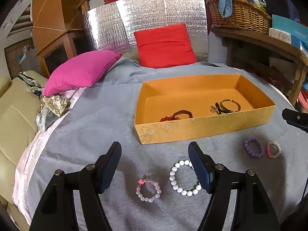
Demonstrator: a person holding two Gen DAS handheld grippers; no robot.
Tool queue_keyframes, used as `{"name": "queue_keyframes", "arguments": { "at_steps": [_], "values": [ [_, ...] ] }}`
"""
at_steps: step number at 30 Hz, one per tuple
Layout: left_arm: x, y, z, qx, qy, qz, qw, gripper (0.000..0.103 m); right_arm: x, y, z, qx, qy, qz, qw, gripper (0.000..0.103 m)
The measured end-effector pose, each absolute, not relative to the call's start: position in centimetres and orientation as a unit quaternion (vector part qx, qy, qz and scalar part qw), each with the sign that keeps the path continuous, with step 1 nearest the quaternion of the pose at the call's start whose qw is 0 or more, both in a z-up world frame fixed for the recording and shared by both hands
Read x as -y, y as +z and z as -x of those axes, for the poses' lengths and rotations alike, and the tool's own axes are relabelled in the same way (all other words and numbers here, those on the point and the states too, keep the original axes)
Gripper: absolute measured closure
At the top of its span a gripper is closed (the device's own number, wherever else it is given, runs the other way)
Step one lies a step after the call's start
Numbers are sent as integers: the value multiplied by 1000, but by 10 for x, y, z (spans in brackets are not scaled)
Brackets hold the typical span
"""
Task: Organize jewelry
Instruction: 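Open the right tool to drop the black cord in the tray, withdraw both tools, then move both open tools toward the pink crystal and red-white bead bracelets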
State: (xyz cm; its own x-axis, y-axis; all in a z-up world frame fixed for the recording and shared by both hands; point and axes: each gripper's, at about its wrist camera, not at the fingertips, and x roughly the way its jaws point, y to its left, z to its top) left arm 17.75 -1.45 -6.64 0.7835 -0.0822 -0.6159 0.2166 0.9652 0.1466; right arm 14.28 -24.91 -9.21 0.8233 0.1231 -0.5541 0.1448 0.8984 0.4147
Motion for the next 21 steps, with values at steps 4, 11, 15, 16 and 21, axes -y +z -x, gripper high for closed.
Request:
{"name": "queue_keyframes", "arguments": {
  "at_steps": [4,11,15,16,21],
  "values": [
    [14,-69,-179,-321,-79,-109,937,30,246,-96,-145,-307,1,-222,926,57],
    [15,-75,-184,-330,-76,-118,934,30,248,-102,-147,-322,12,-230,918,57],
    [18,-78,-186,-332,-76,-126,932,30,248,-104,-148,-329,17,-230,916,57],
    [18,-79,-186,-333,-76,-128,931,30,248,-104,-148,-331,18,-230,915,57],
    [21,-84,-190,-341,-77,-136,927,30,252,-105,-147,-338,19,-232,912,57]
  ]
}}
